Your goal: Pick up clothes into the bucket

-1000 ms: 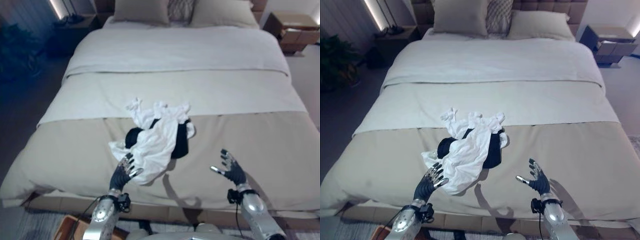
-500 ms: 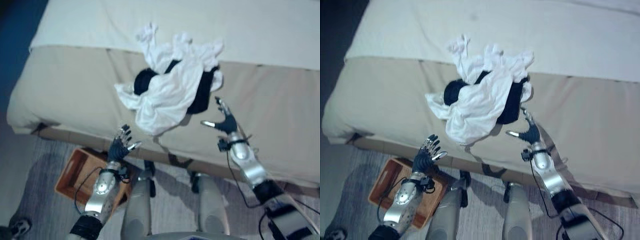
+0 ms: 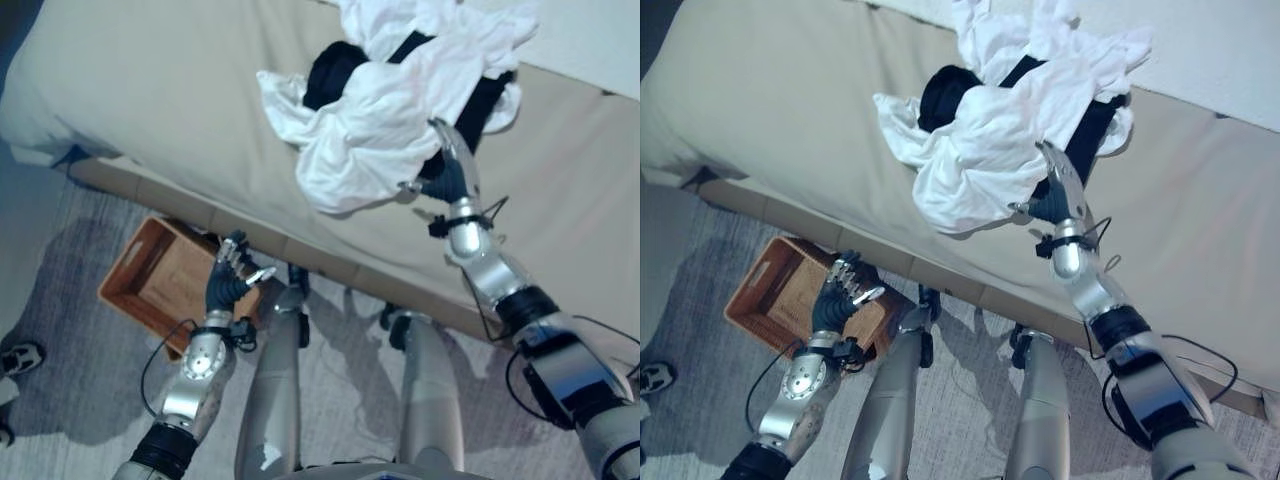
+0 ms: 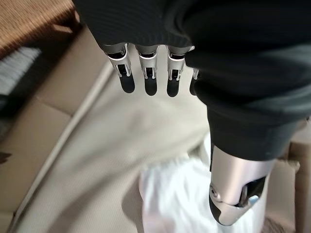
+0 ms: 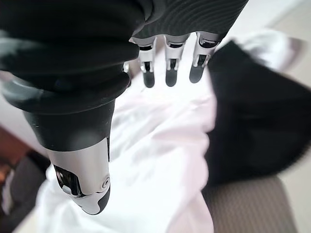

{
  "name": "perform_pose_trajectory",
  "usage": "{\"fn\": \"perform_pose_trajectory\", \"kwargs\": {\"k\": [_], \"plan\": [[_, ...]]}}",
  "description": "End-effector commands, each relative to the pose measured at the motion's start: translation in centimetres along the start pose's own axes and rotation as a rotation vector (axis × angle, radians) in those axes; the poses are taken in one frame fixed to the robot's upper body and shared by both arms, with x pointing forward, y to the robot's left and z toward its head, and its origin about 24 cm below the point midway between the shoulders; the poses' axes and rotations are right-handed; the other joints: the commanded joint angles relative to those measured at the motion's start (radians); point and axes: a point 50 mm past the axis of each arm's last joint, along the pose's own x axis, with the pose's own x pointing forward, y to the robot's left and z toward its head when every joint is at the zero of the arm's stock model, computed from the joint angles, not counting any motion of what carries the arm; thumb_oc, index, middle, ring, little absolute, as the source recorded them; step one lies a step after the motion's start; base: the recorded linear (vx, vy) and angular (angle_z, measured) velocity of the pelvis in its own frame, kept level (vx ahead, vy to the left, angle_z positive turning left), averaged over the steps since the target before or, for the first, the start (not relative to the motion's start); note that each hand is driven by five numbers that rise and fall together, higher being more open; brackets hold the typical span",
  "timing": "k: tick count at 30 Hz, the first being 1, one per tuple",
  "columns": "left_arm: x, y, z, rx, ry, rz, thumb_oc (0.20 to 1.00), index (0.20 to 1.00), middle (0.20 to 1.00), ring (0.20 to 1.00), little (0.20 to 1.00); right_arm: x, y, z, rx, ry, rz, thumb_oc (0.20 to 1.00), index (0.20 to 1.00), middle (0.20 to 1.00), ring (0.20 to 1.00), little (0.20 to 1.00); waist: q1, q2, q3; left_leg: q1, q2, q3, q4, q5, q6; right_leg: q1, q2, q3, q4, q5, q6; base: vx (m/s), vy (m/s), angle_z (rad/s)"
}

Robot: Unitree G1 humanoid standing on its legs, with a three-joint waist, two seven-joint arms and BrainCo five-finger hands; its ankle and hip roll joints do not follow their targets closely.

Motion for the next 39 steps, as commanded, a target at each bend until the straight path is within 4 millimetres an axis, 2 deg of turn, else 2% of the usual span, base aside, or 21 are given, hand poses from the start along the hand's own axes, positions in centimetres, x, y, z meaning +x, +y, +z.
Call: {"fn": "perform_pose_trajectory", "kwargs": {"k": [1,7,8,11,13,14,15,18,20,21,22,29,30,31,32,39], "plan": [[-0.3,-0.3,2.0,0.043,-0.130,-0.018,1.000,1.000,1.000,1.000,1.000,2.3,-2.6,0.1,-0.213,-0.061,-0.098,1.000,1.000,1.000,1.000,1.000,0.027,0.022,-0.030,-0.031,0.031,-0.049,0.173,-0.069,0.026,0.028,-0.024,0.025,-0.028,0.117,0.059,0.00,0.024,0.19],[0.2,-0.8,2.6,0.046,-0.158,-0.027,1.000,1.000,1.000,1.000,1.000,4.7,-4.5,0.2,-0.417,-0.070,-0.128,1.000,1.000,1.000,1.000,1.000,0.050,0.043,-0.022,-0.087,0.012,-0.061,0.186,-0.065,0.029,-0.032,-0.036,0.027,0.013,0.104,0.061,0.02,0.018,0.16],[0.2,-0.9,2.6,0.043,-0.157,-0.030,1.000,1.000,1.000,1.000,1.000,4.9,-4.8,0.1,-0.455,-0.067,-0.123,1.000,1.000,1.000,1.000,1.000,0.054,0.044,-0.026,-0.083,0.009,-0.067,0.196,-0.098,0.025,-0.030,-0.038,0.034,0.027,0.075,0.071,0.09,-0.008,-0.05],[0.5,-1.2,2.8,0.038,-0.166,-0.037,1.000,1.000,1.000,1.000,1.000,5.6,-5.4,-0.2,-0.508,-0.045,-0.123,1.000,1.000,1.000,1.000,1.000,0.059,0.050,-0.026,-0.107,0.005,-0.071,0.206,-0.097,0.025,-0.055,-0.042,0.039,0.041,0.072,0.071,0.03,0.016,0.09],[0.7,-1.4,2.8,0.037,-0.165,-0.042,1.000,1.000,1.000,1.000,1.000,5.9,-5.4,-0.5,-0.544,-0.018,-0.096,1.000,1.000,1.000,1.000,1.000,0.065,0.051,-0.025,-0.116,0.003,-0.071,0.206,-0.096,0.025,-0.065,-0.044,0.040,0.046,0.071,0.071,-0.03,0.031,0.02],[0.8,-1.5,2.9,0.036,-0.167,-0.045,1.000,1.000,1.000,1.000,1.000,6.1,-5.5,-0.5,-0.551,-0.009,-0.093,1.000,1.000,1.000,1.000,1.000,0.067,0.054,-0.019,-0.132,0.002,-0.068,0.199,-0.062,0.031,-0.078,-0.045,0.035,0.039,0.099,0.061,0.00,0.011,-0.05],[0.8,-1.5,2.9,0.036,-0.165,-0.044,1.000,1.000,1.000,1.000,1.000,6.1,-5.4,-0.5,-0.552,-0.009,-0.091,1.000,1.000,1.000,1.000,1.000,0.065,0.052,-0.023,-0.122,0.002,-0.070,0.207,-0.095,0.025,-0.070,-0.045,0.041,0.048,0.071,0.071,0.01,0.007,-0.12],[1.0,-1.8,3.0,0.024,-0.164,-0.053,1.000,1.000,1.000,1.000,1.000,6.2,-5.0,-1.2,-0.593,0.048,-0.029,1.000,1.000,1.000,1.000,1.000,0.068,0.053,-0.016,-0.132,-0.001,-0.071,0.214,-0.095,0.025,-0.081,-0.049,0.043,0.057,0.069,0.072,0.03,-0.007,-0.05],[1.2,-2.1,2.9,0.021,-0.153,-0.066,1.000,1.000,1.000,1.000,1.000,6.0,-4.8,-2.4,-0.636,0.120,0.037,1.000,1.000,1.000,1.000,1.000,0.074,0.058,-0.014,-0.132,-0.004,-0.074,0.204,-0.089,0.024,-0.084,-0.049,0.042,0.057,0.069,0.071,0.01,0.001,-0.02],[1.2,-2.1,2.9,0.021,-0.153,-0.069,1.000,1.000,1.000,1.000,1.000,6.0,-4.8,-2.5,-0.639,0.132,0.047,0.467,0.467,0.467,0.467,0.467,0.073,0.059,-0.013,-0.132,-0.005,-0.074,0.203,-0.088,0.023,-0.086,-0.049,0.043,0.056,0.069,0.071,0.00,0.000,0.00],[1.3,-2.2,2.9,0.021,-0.151,-0.071,1.000,1.000,1.000,1.000,1.000,5.8,-4.6,-2.8,-0.645,0.145,0.060,0.200,0.200,0.200,0.200,0.200,0.073,0.059,-0.014,-0.131,-0.005,-0.074,0.201,-0.088,0.023,-0.083,-0.048,0.043,0.053,0.068,0.071,0.01,0.003,0.03],[1.8,-2.5,3.0,0.024,-0.155,-0.061,1.000,1.000,1.000,1.000,1.000,5.2,-3.8,-3.1,-0.618,0.160,0.075,0.200,0.200,0.200,0.200,0.200,0.062,0.057,-0.013,-0.108,-0.002,-0.073,0.181,-0.084,0.022,-0.071,-0.042,0.045,0.037,0.071,0.070,0.00,0.001,0.03],[1.9,-2.6,3.1,0.024,-0.160,-0.057,1.000,1.000,1.000,1.000,1.000,5.1,-3.6,-3.0,-0.589,0.158,0.061,0.200,0.200,0.200,0.200,0.200,0.058,0.059,-0.009,-0.107,0.000,-0.069,0.162,-0.047,0.026,-0.072,-0.041,0.038,0.016,0.107,0.060,0.00,0.000,0.00],[2.0,-2.5,3.0,0.027,-0.159,-0.052,1.000,1.000,1.000,1.000,1.000,4.9,-3.4,-3.0,-0.576,0.158,0.059,0.200,0.200,0.200,0.200,0.200,0.053,0.056,-0.013,-0.090,0.002,-0.071,0.165,-0.078,0.020,-0.056,-0.039,0.044,0.020,0.079,0.070,-0.08,0.017,0.01],[2.0,-2.6,3.0,0.027,-0.162,-0.051,1.000,1.000,1.000,1.000,1.000,4.8,-3.3,-2.9,-0.558,0.153,0.052,0.200,0.200,0.200,0.200,0.200,0.050,0.057,-0.009,-0.094,0.002,-0.067,0.152,-0.045,0.025,-0.060,-0.038,0.036,0.004,0.109,0.060,0.00,0.000,0.00],[2.2,-2.2,2.7,0.041,-0.152,-0.028,1.000,1.000,1.000,1.000,1.000,4.3,-3.1,-1.9,-0.390,0.101,-0.023,0.200,0.200,0.200,0.200,0.200,0.024,0.039,-0.012,-0.021,0.015,-0.051,0.104,-0.038,0.024,0.005,-0.027,0.036,-0.055,0.135,0.066,-0.01,0.000,-0.02]]}}
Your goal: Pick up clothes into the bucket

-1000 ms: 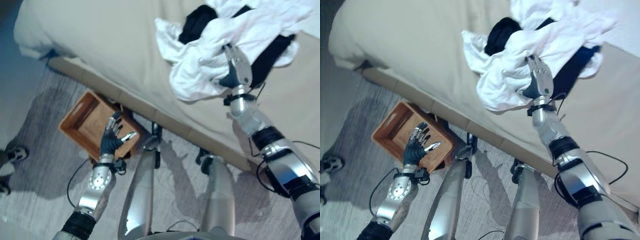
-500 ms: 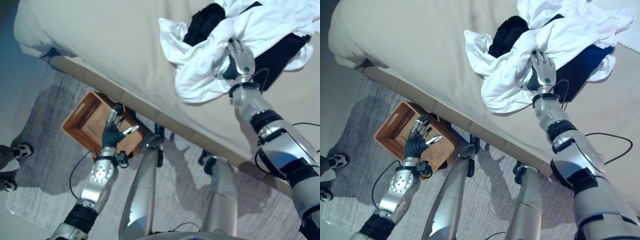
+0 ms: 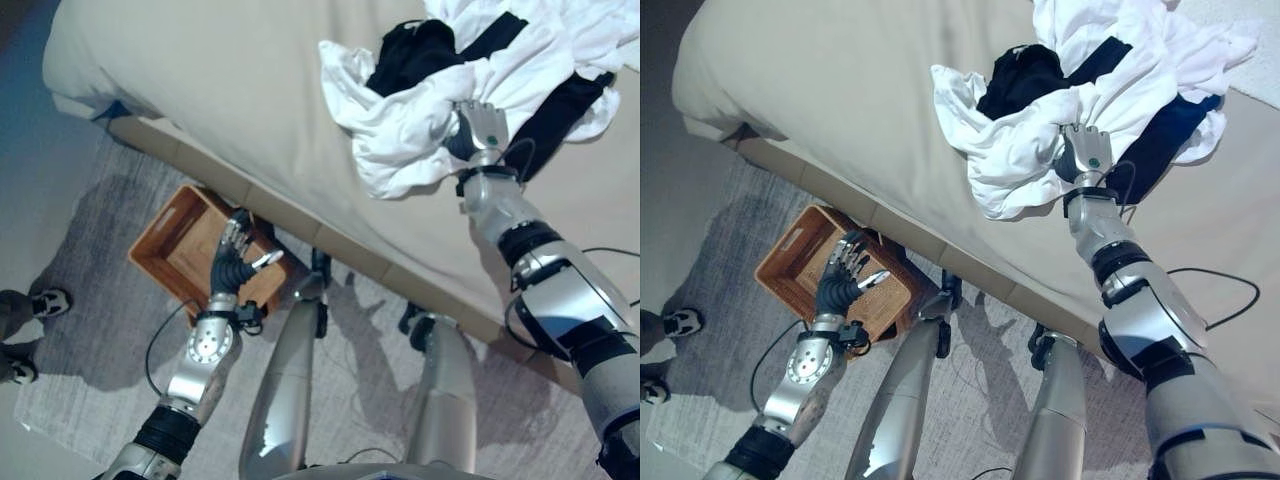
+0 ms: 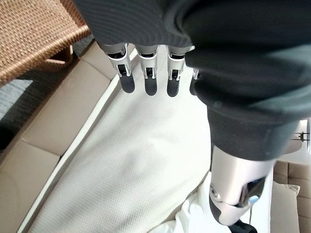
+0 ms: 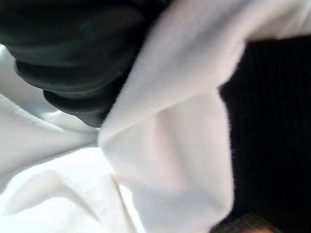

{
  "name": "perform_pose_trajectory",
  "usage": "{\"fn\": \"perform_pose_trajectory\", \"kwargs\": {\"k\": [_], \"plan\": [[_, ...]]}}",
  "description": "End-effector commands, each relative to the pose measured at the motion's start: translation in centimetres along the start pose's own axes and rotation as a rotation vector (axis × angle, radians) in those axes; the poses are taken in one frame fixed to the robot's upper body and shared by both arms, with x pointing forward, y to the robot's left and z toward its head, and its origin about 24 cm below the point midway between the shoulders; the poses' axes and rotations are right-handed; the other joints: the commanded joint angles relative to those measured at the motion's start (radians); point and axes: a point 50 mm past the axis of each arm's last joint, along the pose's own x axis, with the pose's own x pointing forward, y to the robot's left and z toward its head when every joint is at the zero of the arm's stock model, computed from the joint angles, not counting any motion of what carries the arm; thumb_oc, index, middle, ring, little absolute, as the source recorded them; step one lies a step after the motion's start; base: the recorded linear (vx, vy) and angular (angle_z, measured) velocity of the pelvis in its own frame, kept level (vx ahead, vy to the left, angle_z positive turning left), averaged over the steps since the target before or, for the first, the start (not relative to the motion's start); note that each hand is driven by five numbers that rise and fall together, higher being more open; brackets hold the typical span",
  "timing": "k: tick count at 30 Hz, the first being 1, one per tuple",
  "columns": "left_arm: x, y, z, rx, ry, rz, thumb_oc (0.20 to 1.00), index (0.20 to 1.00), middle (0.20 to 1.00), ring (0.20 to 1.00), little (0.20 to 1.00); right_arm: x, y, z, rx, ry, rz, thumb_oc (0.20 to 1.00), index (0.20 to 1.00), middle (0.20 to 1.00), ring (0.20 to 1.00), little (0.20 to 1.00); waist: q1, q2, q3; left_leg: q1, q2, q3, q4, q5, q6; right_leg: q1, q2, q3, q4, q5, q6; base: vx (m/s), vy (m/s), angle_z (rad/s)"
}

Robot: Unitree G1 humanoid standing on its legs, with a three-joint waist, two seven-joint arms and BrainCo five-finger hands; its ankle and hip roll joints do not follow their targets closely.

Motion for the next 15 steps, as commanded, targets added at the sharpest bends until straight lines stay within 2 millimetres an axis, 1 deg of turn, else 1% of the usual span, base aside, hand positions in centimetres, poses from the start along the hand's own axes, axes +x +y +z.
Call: {"fn": "perform_pose_trajectory", "kwargs": {"k": [1,3,4,6,10,15], "plan": [[0.7,-0.3,0.8,0.023,-0.072,0.009,1.000,1.000,1.000,1.000,1.000,-0.5,-1.3,-1.0,0.157,0.024,-0.096,0.200,0.200,0.200,0.200,0.200,-0.040,0.013,0.008,0.078,0.061,-0.045,0.010,-0.073,-0.022,0.084,0.017,0.004,-0.166,0.190,0.048,0.01,-0.015,-0.06],[0.7,-0.2,0.7,0.024,-0.069,0.015,1.000,1.000,1.000,1.000,1.000,-0.7,-1.2,-0.9,0.192,0.017,-0.103,0.200,0.200,0.200,0.200,0.200,-0.044,0.010,0.007,0.092,0.062,-0.044,0.001,-0.073,-0.022,0.097,0.019,0.003,-0.179,0.195,0.049,0.01,-0.019,-0.11],[0.7,0.0,0.6,0.024,-0.066,0.022,1.000,1.000,1.000,1.000,1.000,-1.5,-1.1,-0.9,0.278,0.018,-0.119,0.200,0.200,0.200,0.200,0.200,-0.054,0.003,0.003,0.122,0.068,-0.041,-0.012,-0.072,-0.023,0.128,0.021,0.003,-0.201,0.205,0.052,0.02,-0.031,-0.12],[0.5,0.3,0.5,0.026,-0.067,0.026,1.000,1.000,1.000,1.000,1.000,-2.6,-1.1,-1.3,0.347,0.001,-0.127,0.200,0.200,0.200,0.200,0.200,-0.066,-0.007,-0.002,0.158,0.072,-0.039,-0.028,-0.071,-0.024,0.170,0.022,0.000,-0.234,0.216,0.054,0.03,-0.039,-0.09],[0.1,0.9,0.2,0.037,-0.057,0.027,1.000,1.000,1.000,1.000,1.000,-4.9,-0.9,-2.8,0.434,0.013,-0.138,0.200,0.200,0.200,0.200,0.200,-0.077,-0.020,-0.013,0.232,0.080,-0.033,-0.075,-0.063,-0.027,0.249,0.027,-0.009,-0.299,0.237,0.060,0.02,-0.033,-0.09],[-0.2,1.6,0.0,0.050,-0.046,0.034,1.000,1.000,1.000,1.000,1.000,-6.4,-2.0,-4.4,0.520,0.041,-0.211,0.200,0.200,0.200,0.200,0.200,-0.091,-0.035,-0.029,0.311,0.087,-0.025,-0.126,-0.050,-0.033,0.341,0.034,-0.019,-0.382,0.264,0.067,0.04,-0.027,-0.10]]}}
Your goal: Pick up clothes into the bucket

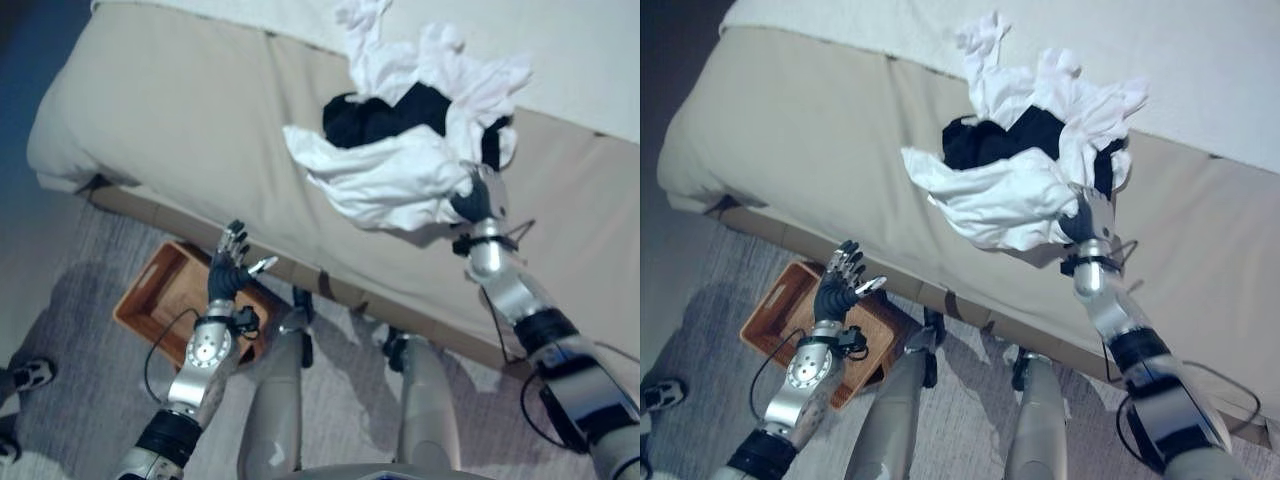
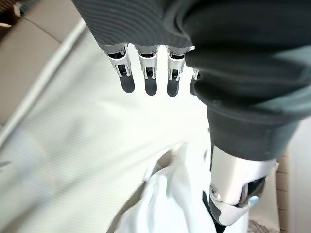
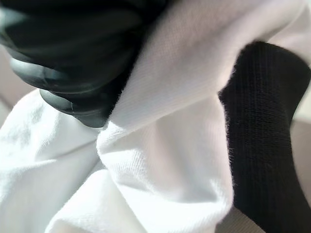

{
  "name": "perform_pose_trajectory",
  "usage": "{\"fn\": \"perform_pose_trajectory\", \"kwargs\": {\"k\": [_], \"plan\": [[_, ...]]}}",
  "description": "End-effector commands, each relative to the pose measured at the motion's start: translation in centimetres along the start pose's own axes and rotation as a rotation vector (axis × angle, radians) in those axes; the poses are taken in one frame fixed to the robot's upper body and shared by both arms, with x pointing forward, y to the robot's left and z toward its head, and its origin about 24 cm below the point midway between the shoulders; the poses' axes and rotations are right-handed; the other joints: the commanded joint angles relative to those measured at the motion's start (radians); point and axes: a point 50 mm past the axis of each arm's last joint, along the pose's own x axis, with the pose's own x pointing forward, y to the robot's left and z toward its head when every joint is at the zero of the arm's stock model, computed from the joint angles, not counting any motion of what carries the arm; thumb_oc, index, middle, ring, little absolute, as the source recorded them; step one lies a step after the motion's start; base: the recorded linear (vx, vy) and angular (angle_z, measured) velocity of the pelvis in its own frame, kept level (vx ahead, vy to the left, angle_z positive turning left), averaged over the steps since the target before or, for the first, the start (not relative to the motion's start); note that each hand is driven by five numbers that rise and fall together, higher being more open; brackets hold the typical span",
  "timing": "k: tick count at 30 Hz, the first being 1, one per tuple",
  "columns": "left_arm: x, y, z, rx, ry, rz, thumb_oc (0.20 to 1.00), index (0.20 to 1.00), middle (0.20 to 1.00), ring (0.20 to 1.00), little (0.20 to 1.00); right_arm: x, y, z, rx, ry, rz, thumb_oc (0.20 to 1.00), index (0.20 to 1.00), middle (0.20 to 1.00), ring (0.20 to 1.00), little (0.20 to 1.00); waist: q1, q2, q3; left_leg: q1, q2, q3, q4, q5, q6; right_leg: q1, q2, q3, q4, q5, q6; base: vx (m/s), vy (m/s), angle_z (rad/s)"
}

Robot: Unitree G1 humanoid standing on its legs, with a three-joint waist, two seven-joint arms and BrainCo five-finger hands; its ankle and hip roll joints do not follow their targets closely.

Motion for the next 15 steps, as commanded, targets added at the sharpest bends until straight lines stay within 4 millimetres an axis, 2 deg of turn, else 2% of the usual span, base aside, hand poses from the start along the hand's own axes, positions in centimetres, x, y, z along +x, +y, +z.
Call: {"fn": "perform_pose_trajectory", "kwargs": {"k": [1,6,11,15], "plan": [[0.2,0.1,1.1,0.041,-0.086,-0.025,1.000,1.000,1.000,1.000,1.000,2.2,-4.4,1.5,0.097,-0.094,-0.189,0.200,0.200,0.200,0.200,0.200,0.003,-0.015,-0.015,0.044,0.039,-0.051,0.022,-0.066,-0.041,0.075,-0.032,0.004,-0.201,0.225,0.053,0.04,-0.012,-0.07],[-0.2,0.4,0.7,0.050,-0.067,-0.037,1.000,1.000,1.000,1.000,1.000,1.8,-6.1,1.8,0.184,-0.126,-0.246,0.200,0.200,0.200,0.200,0.200,-0.007,-0.028,-0.035,0.108,0.041,-0.044,-0.016,-0.053,-0.043,0.150,-0.027,-0.002,-0.263,0.250,0.059,0.03,-0.011,-0.05],[-0.4,0.4,0.4,0.045,-0.046,-0.064,1.000,1.000,1.000,1.000,1.000,1.6,-6.0,2.6,0.295,-0.159,-0.188,0.200,0.200,0.200,0.200,0.200,-0.011,-0.047,-0.058,0.169,0.050,-0.034,-0.036,-0.055,-0.044,0.217,-0.018,0.000,-0.311,0.264,0.062,0.05,-0.021,-0.07],[-0.5,0.4,0.4,0.035,-0.041,-0.084,1.000,1.000,1.000,1.000,1.000,2.4,-6.1,2.5,0.251,-0.148,-0.164,0.200,0.200,0.200,0.200,0.200,-0.007,-0.053,-0.061,0.177,0.052,-0.032,-0.025,-0.060,-0.040,0.231,-0.017,0.001,-0.314,0.262,0.059,0.01,-0.014,-0.05]]}}
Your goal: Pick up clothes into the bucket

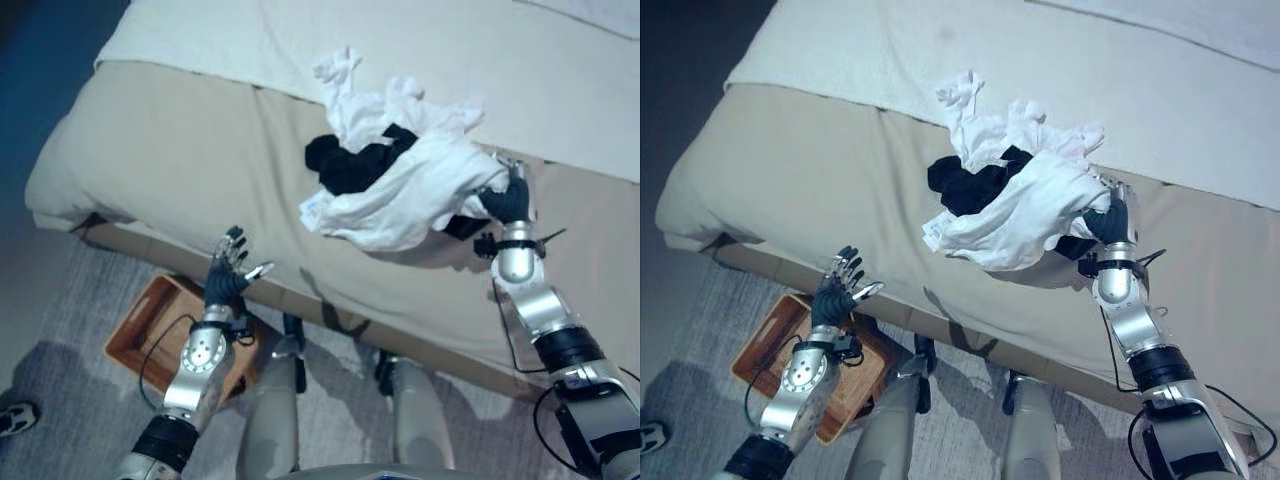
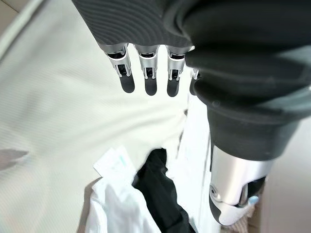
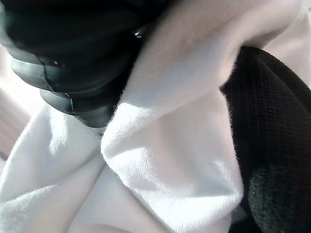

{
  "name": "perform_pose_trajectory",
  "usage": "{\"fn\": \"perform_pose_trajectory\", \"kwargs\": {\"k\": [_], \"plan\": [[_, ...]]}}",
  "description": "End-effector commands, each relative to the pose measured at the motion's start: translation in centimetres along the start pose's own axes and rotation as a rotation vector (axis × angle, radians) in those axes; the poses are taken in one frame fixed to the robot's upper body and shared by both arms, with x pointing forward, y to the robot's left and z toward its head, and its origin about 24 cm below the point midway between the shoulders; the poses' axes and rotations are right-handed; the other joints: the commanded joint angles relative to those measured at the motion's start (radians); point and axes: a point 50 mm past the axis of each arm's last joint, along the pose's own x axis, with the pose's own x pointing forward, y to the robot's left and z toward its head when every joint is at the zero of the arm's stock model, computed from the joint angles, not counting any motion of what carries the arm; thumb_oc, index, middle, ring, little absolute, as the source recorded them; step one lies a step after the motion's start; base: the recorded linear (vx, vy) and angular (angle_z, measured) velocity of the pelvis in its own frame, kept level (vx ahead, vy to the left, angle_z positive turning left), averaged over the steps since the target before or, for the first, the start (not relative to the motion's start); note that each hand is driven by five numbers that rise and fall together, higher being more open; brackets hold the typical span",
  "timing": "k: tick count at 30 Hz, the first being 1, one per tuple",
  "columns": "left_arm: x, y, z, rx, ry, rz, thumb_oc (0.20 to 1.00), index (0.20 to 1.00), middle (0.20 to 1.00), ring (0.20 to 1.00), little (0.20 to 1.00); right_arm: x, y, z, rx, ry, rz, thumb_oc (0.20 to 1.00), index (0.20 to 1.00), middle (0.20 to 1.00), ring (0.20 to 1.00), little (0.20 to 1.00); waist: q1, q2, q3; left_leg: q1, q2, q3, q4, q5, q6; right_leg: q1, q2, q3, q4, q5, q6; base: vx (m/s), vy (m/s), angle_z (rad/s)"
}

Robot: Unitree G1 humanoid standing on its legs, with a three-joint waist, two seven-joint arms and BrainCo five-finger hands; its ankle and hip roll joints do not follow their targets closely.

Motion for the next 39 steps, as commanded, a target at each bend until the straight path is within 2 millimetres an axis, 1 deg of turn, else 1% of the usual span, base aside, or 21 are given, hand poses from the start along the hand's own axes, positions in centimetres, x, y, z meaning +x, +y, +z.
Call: {"fn": "perform_pose_trajectory", "kwargs": {"k": [1,3,8,9,12,14,15,16,17,18,19,20,24,28,30,31,32,33,36,37,39], "plan": [[-0.1,0.1,1.1,0.026,-0.071,-0.029,1.000,1.000,1.000,1.000,1.000,2.9,-2.8,2.8,0.046,-0.135,-0.104,0.200,0.200,0.200,0.200,0.200,-0.008,-0.032,-0.047,0.000,0.026,-0.058,0.054,-0.066,-0.042,0.049,-0.054,0.000,-0.192,0.231,0.059,0.00,0.000,0.00],[-0.1,0.1,1.0,0.022,-0.065,-0.027,1.000,1.000,1.000,1.000,1.000,3.1,-2.6,3.2,0.043,-0.147,-0.106,0.200,0.200,0.200,0.200,0.200,-0.008,-0.030,-0.049,0.001,0.025,-0.058,0.052,-0.066,-0.042,0.046,-0.054,0.000,-0.193,0.231,0.059,0.00,0.000,0.00],[-0.1,0.1,1.0,0.027,-0.060,-0.038,1.000,1.000,1.000,1.000,1.000,4.6,-1.6,3.3,-0.092,-0.144,-0.041,0.200,0.200,0.200,0.200,0.200,0.004,-0.027,-0.049,-0.014,0.025,-0.056,0.059,-0.065,-0.040,0.030,-0.052,0.007,-0.185,0.229,0.054,-0.01,-0.001,0.00],[-0.1,-0.1,1.1,0.020,-0.064,-0.049,1.000,1.000,1.000,1.000,1.000,5.9,-1.3,3.1,-0.190,-0.109,-0.025,0.200,0.200,0.200,0.200,0.200,0.018,-0.024,-0.044,-0.021,0.024,-0.055,0.061,-0.063,-0.041,0.024,-0.053,0.007,-0.186,0.231,0.053,-0.04,-0.002,-0.03],[0.1,-0.5,1.4,0.004,-0.077,-0.059,1.000,1.000,1.000,1.000,1.000,7.4,-0.3,2.5,-0.293,-0.034,0.003,0.200,0.200,0.200,0.200,0.200,0.032,-0.011,-0.028,-0.040,0.018,-0.056,0.058,-0.054,-0.041,0.008,-0.054,0.005,-0.184,0.233,0.051,-0.05,0.011,-0.01],[0.1,-0.9,1.5,-0.003,-0.079,-0.072,1.000,1.000,1.000,1.000,1.000,7.6,0.3,1.1,-0.295,0.072,0.011,0.200,0.200,0.200,0.200,0.200,0.044,0.000,-0.012,-0.051,0.017,-0.057,0.067,-0.058,-0.040,-0.002,-0.055,0.005,-0.172,0.226,0.049,-0.04,0.015,0.01],[0.1,-0.9,1.6,-0.003,-0.080,-0.072,1.000,1.000,1.000,1.000,1.000,7.6,0.3,1.2,-0.294,0.071,0.010,0.200,0.200,0.200,0.200,0.200,0.042,0.000,-0.014,-0.055,0.015,-0.057,0.063,-0.052,-0.040,-0.005,-0.056,0.004,-0.176,0.231,0.049,-0.05,0.037,0.03],[0.2,-1.2,1.6,-0.009,-0.076,-0.081,1.000,1.000,1.000,1.000,1.000,7.4,0.8,-0.1,-0.286,0.169,0.018,0.200,0.200,0.200,0.200,0.200,0.053,0.012,0.002,-0.068,0.012,-0.059,0.074,-0.054,-0.038,-0.018,-0.058,0.004,-0.163,0.228,0.047,-0.04,0.032,0.04],[0.2,-1.1,1.6,-0.009,-0.077,-0.080,1.000,1.000,1.000,1.000,1.000,7.4,0.8,0.0,-0.286,0.168,0.018,0.200,0.200,0.200,0.200,0.200,0.052,0.012,0.001,-0.069,0.011,-0.059,0.074,-0.053,-0.038,-0.020,-0.058,0.004,-0.162,0.229,0.047,-0.06,0.051,0.06],[0.3,-1.5,1.6,-0.012,-0.074,-0.089,1.000,1.000,1.000,1.000,1.000,7.4,1.1,-0.5,-0.276,0.223,0.022,0.200,0.200,0.200,0.200,0.200,0.058,0.021,0.018,-0.086,0.007,-0.057,0.091,-0.057,-0.035,-0.035,-0.061,0.003,-0.149,0.226,0.046,-0.03,0.023,0.07],[0.4,-1.5,1.7,-0.012,-0.075,-0.089,1.000,1.000,1.000,1.000,1.000,7.5,1.1,-0.4,-0.275,0.222,0.022,0.649,0.649,0.649,0.649,0.649,0.058,0.021,0.019,-0.087,0.007,-0.057,0.094,-0.059,-0.035,-0.036,-0.061,0.005,-0.146,0.224,0.046,-0.05,0.038,0.07],[0.4,-1.7,1.5,-0.009,-0.068,-0.090,1.000,1.000,1.000,1.000,1.000,7.2,1.2,-1.0,-0.280,0.265,0.009,1.000,1.000,1.000,1.000,1.000,0.060,0.026,0.036,-0.105,0.005,-0.056,0.115,-0.064,-0.032,-0.049,-0.062,0.007,-0.132,0.222,0.044,-0.02,0.020,0.08],[0.6,-1.5,1.9,-0.005,-0.084,-0.064,1.000,1.000,1.000,1.000,1.000,7.2,1.5,-0.4,-0.292,0.222,-0.021,1.000,1.000,1.000,1.000,1.000,0.055,0.032,0.063,-0.140,0.005,-0.052,0.159,-0.084,-0.029,-0.088,-0.067,0.018,-0.084,0.204,0.042,-0.02,0.017,0.02],[0.5,-1.0,2.3,0.001,-0.105,-0.021,1.000,1.000,1.000,1.000,1.000,7.3,1.8,1.6,-0.383,0.059,-0.032,1.000,1.000,1.000,1.000,1.000,0.043,0.030,0.080,-0.178,0.002,-0.046,0.196,-0.099,-0.027,-0.131,-0.071,0.029,-0.046,0.194,0.039,-0.01,0.007,-0.03],[0.5,-1.0,2.3,0.003,-0.111,-0.015,1.000,1.000,1.000,1.000,1.000,7.3,1.7,2.0,-0.405,0.021,-0.043,1.000,1.000,1.000,1.000,1.000,0.042,0.030,0.080,-0.185,0.002,-0.045,0.201,-0.102,-0.027,-0.139,-0.072,0.029,-0.039,0.191,0.039,-0.01,0.004,-0.10],[0.5,-0.9,2.6,0.002,-0.128,-0.002,1.000,1.000,1.000,1.000,1.000,6.8,1.9,2.7,-0.468,-0.059,-0.046,1.000,1.000,1.000,1.000,1.000,0.038,0.032,0.084,-0.201,0.001,-0.047,0.209,-0.105,-0.026,-0.153,-0.073,0.028,-0.030,0.189,0.039,-0.01,-0.003,-0.04],[0.5,-0.9,2.6,0.003,-0.127,-0.002,1.000,1.000,1.000,1.000,1.000,6.8,1.9,2.7,-0.468,-0.059,-0.046,1.000,1.000,1.000,1.000,1.000,0.039,0.032,0.083,-0.203,0.001,-0.047,0.209,-0.105,-0.026,-0.154,-0.073,0.028,-0.029,0.189,0.039,-0.01,-0.003,0.04],[0.6,-0.7,2.8,0.004,-0.144,0.015,1.000,1.000,1.000,1.000,1.000,6.5,2.0,3.7,-0.522,-0.145,-0.059,1.000,1.000,1.000,1.000,1.000,0.035,0.032,0.085,-0.211,0.000,-0.047,0.208,-0.106,-0.026,-0.167,-0.074,0.030,-0.028,0.189,0.041,0.00,0.007,0.04],[0.6,-0.6,3.0,0.007,-0.155,0.030,1.000,1.000,1.000,1.000,1.000,5.9,2.4,4.3,-0.559,-0.207,-0.057,1.000,1.000,1.000,1.000,1.000,0.033,0.030,0.084,-0.218,0.000,-0.048,0.205,-0.106,-0.026,-0.176,-0.074,0.030,-0.028,0.190,0.042,0.00,0.002,0.01],[0.7,-0.7,3.1,0.006,-0.165,0.033,1.000,1.000,1.000,1.000,1.000,5.2,3.0,4.9,-0.600,-0.280,-0.048,1.000,1.000,1.000,1.000,1.000,0.031,0.030,0.087,-0.226,-0.001,-0.047,0.205,-0.106,-0.025,-0.187,-0.076,0.028,-0.024,0.191,0.044,0.00,0.000,0.00],[0.7,-0.7,3.1,0.015,-0.167,0.039,1.000,1.000,1.000,1.000,1.000,4.5,3.4,5.5,-0.620,-0.337,-0.041,1.000,1.000,1.000,1.000,1.000,0.029,0.029,0.087,-0.233,-0.002,-0.047,0.206,-0.106,-0.024,-0.193,-0.078,0.028,-0.020,0.189,0.045,0.00,0.000,0.00]]}}
